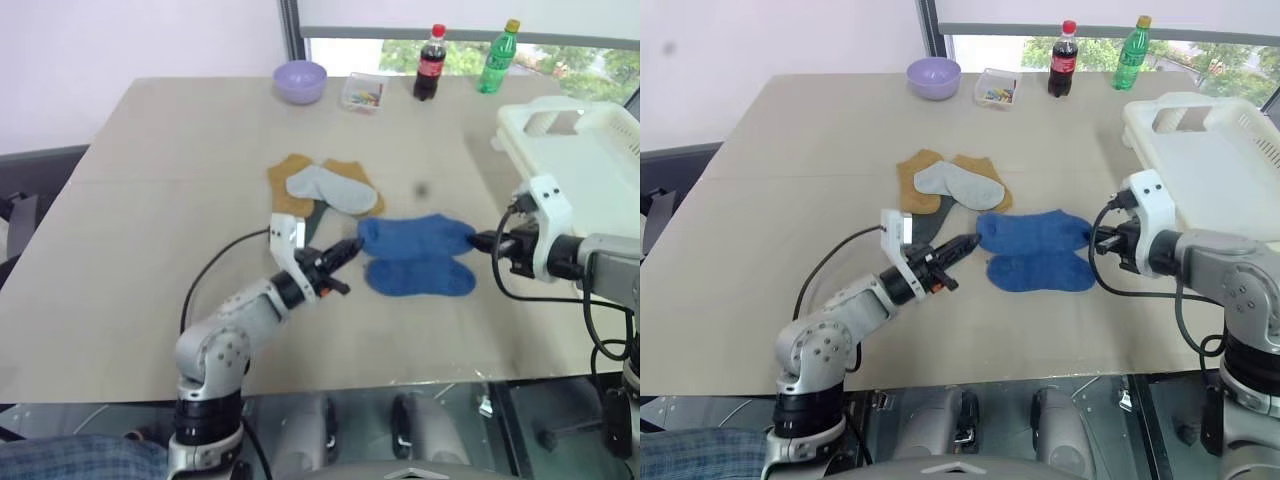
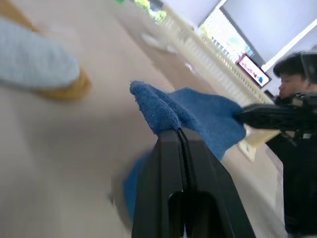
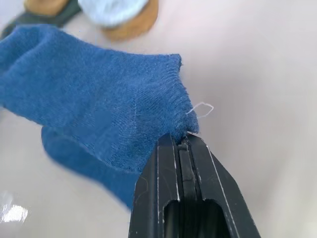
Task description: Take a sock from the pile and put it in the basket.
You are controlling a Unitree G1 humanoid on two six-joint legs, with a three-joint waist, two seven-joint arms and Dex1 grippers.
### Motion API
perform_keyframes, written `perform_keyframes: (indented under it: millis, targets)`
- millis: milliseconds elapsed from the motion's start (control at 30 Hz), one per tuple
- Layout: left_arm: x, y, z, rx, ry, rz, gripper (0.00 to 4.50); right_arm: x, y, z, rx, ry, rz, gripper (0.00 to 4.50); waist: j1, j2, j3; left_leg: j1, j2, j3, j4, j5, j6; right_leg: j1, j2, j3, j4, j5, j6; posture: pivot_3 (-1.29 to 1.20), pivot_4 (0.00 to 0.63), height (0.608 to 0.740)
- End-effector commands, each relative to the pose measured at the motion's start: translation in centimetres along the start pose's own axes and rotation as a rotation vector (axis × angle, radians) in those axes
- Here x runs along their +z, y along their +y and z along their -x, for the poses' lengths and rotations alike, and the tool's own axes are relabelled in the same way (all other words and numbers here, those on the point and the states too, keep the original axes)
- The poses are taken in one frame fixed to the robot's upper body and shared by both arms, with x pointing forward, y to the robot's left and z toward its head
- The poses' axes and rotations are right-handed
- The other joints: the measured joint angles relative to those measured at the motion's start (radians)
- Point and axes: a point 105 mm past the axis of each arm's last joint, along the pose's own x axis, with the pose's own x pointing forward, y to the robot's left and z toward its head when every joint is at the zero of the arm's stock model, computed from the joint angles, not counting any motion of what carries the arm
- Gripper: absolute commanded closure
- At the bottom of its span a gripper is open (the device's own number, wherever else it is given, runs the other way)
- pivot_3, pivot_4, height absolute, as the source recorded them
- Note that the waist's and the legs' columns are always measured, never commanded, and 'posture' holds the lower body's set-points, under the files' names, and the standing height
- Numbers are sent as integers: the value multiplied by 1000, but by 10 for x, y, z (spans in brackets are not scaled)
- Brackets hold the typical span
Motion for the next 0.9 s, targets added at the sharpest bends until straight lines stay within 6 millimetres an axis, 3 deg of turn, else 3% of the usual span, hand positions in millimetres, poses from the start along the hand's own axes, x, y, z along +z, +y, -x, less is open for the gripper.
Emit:
perform_keyframes:
  millis: [33,233,600,900]
  targets:
    - [-5,-14,-1,-11,-1,-61,4480,-7,6,7,6,28,48,4500,3,0,0,0,0,0,0,0,0,0,0,0,0,0,0,0,150,733]
    - [-29,-17,-1,-1,72,-61,4480,-11,3,8,-11,43,50,4500,3,0,0,1,0,0,0,-2,3,1,0,0,0,0,0,0,150,733]
    - [-24,-17,-5,5,19,-48,4480,-15,3,9,-13,60,49,4500,10,0,0,0,0,-1,0,-2,4,1,0,0,0,0,0,0,150,733]
    - [-22,-21,-8,-33,7,-59,4480,-6,-1,13,-28,29,49,4500,17,0,0,0,0,-1,0,-2,4,1,0,0,0,0,0,0,150,733]
